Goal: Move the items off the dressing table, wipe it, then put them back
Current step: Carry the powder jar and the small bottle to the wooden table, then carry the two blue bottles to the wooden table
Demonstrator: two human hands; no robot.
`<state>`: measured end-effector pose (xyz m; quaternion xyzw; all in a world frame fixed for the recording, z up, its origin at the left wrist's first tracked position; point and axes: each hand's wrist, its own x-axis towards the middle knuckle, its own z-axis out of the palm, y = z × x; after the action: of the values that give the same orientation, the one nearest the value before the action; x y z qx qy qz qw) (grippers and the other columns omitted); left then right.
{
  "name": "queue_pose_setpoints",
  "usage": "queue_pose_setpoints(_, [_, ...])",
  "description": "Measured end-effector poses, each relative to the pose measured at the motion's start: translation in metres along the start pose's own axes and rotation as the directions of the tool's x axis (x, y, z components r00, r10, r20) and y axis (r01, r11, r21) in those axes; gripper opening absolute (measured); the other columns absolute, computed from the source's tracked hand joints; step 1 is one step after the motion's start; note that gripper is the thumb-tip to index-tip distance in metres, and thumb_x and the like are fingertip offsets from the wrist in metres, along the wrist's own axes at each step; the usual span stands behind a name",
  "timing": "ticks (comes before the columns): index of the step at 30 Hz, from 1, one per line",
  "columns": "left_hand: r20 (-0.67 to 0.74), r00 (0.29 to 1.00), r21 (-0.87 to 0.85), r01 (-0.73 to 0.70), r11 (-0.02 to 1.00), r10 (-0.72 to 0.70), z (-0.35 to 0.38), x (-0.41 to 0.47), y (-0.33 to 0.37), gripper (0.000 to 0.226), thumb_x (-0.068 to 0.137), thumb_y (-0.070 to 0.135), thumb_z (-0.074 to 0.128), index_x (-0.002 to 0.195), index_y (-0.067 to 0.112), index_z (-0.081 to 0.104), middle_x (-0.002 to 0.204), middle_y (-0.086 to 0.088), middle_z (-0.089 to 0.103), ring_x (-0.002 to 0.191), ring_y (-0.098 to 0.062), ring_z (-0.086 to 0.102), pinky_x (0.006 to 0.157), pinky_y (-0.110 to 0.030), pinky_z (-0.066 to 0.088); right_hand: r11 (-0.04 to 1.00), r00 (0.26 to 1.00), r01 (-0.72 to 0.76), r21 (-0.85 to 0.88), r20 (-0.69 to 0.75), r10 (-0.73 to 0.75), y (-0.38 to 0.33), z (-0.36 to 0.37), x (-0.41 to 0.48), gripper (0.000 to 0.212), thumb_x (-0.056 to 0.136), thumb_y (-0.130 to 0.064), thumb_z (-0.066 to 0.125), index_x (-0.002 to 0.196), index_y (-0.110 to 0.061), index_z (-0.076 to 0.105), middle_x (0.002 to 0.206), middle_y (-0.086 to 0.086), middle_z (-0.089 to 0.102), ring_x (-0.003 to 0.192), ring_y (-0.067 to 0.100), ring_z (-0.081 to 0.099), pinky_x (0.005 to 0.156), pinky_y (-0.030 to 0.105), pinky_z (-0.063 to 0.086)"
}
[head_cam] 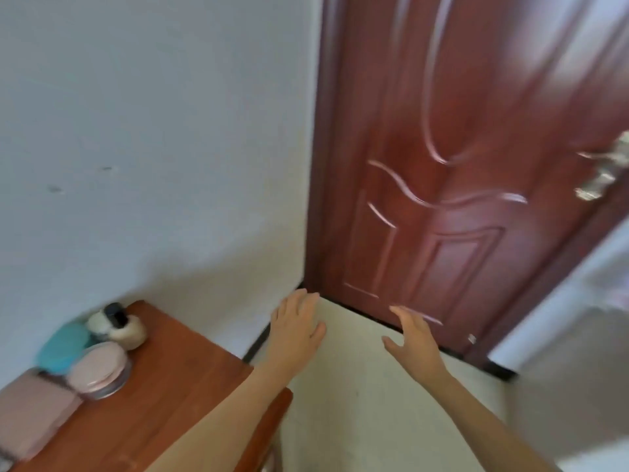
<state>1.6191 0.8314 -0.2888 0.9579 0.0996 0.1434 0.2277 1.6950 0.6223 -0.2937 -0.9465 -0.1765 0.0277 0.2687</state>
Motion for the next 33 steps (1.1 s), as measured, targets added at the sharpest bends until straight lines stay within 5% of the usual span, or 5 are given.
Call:
queue_pose_setpoints(11, [0.229,0.868,-0.227,-0.392,0.891,0.440,0.050,-0.099,0.133,0.050,0.092,0.034,0.043,0.139,0.020,0.034,0.146,-0.002,0.029,0.134,-0.017,0.024,0.107,-0.027,0.015,0.871,0.878,-0.458,-0.176,-0.242,0.412,0.077,-0.085,-0.229,0.056,0.086,-0.030,0.059,0.137,-0.021,0.037,0.135,0.007,0.041,0.123,0.026,0.038,0.101,0.033,0.034])
queue_pose_setpoints(21, [0.266,0.805,-0.301,-0.453,0.839,0.530,0.088,-0.139,0.223,0.049,0.091,0.029,0.048,0.137,0.015,0.038,0.143,-0.006,0.035,0.132,-0.022,0.030,0.105,-0.032,0.023,0.770,0.775,-0.615,-0.171,-0.314,0.549,0.137,-0.125,-0.323,0.055,0.087,-0.036,0.056,0.137,-0.025,0.036,0.143,0.006,0.034,0.132,0.023,0.031,0.104,0.033,0.031])
queue_pose_setpoints(33, [0.261,0.650,-0.428,-0.585,0.689,0.714,0.173,-0.231,0.453,0.045,0.091,0.027,0.050,0.134,0.014,0.042,0.138,-0.005,0.040,0.129,-0.022,0.034,0.102,-0.030,0.024,0.643,0.594,-0.765,-0.036,-0.425,0.683,0.289,-0.241,-0.474,0.053,0.089,-0.035,0.055,0.137,-0.023,0.037,0.144,0.007,0.032,0.133,0.023,0.028,0.106,0.035,0.029])
